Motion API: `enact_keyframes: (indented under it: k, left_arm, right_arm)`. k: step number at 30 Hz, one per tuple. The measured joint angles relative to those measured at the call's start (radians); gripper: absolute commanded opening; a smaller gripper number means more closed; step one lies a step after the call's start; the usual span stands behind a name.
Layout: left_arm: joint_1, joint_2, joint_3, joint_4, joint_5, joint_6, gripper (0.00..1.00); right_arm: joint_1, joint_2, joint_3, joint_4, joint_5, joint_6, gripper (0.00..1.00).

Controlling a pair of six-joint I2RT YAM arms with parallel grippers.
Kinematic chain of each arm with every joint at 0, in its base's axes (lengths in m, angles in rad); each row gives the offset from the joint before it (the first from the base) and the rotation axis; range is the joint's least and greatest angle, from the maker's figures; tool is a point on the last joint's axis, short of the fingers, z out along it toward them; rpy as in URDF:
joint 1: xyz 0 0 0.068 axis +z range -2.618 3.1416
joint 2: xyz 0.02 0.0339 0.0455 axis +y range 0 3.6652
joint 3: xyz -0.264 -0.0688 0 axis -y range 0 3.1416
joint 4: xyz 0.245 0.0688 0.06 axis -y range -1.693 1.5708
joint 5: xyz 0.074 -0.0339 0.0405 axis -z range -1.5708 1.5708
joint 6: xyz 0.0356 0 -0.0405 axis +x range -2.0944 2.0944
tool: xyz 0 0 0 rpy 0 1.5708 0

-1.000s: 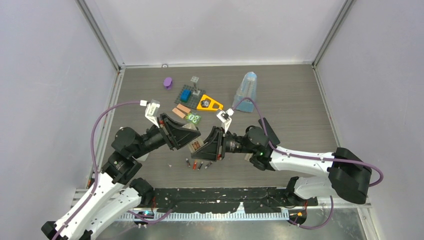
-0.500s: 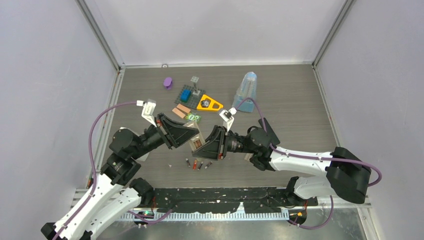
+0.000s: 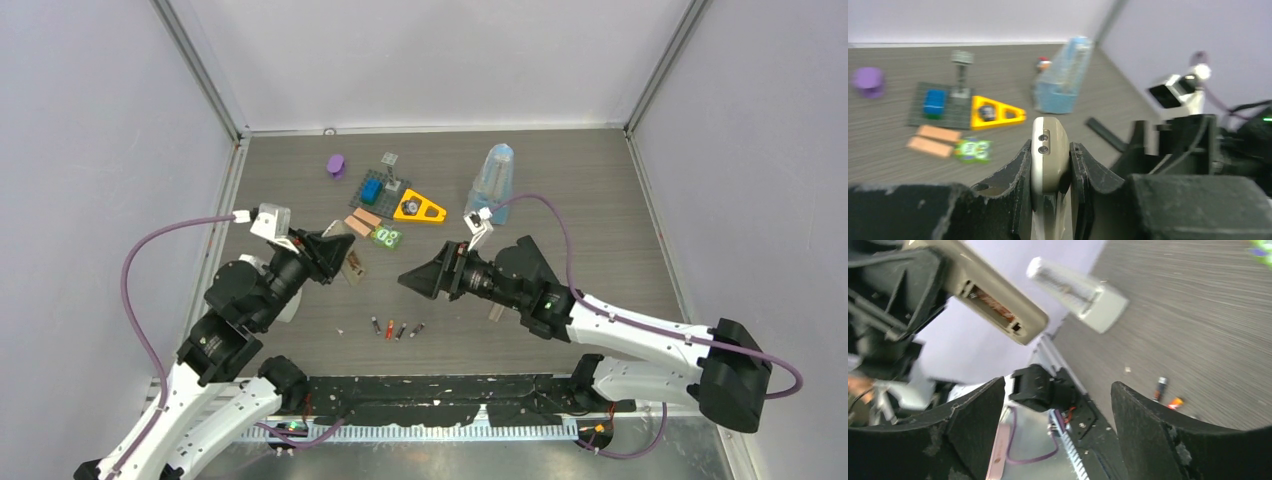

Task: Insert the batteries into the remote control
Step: Adjust the remote control, then pick up the battery from the center of the board.

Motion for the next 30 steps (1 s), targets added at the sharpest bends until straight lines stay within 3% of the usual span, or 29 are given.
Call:
enact_keyframes:
  k: [3, 8, 12, 19, 30]
  left_arm:
    - [0.0, -0.001, -0.007, -0.035, -0.12, 0.067, 0.0]
    - [0.0, -0.003, -0.022, -0.058, -0.195, 0.122, 0.0]
    - [0.0, -0.003, -0.022, -0.083, -0.211, 0.133, 0.0]
    - [0.0, -0.034, -0.022, -0.168, -0.224, 0.116, 0.0]
    - [0.0, -0.067, -0.023, -0.211, -0.23, 0.09, 0.0]
  right_arm:
    - [0.011, 0.002, 0.088, -0.261, 0.139, 0.012, 0.65]
    - [0.085, 0.195, 0.319, -0.697, 0.348, 0.132, 0.59]
    - [0.178, 0.357, 0.434, -0.902, 0.457, 0.183, 0.59]
    - [0.243, 0.489, 0.525, -1.036, 0.496, 0.183, 0.59]
    - [0.27, 0.729, 0.745, -1.172, 0.522, 0.283, 0.38]
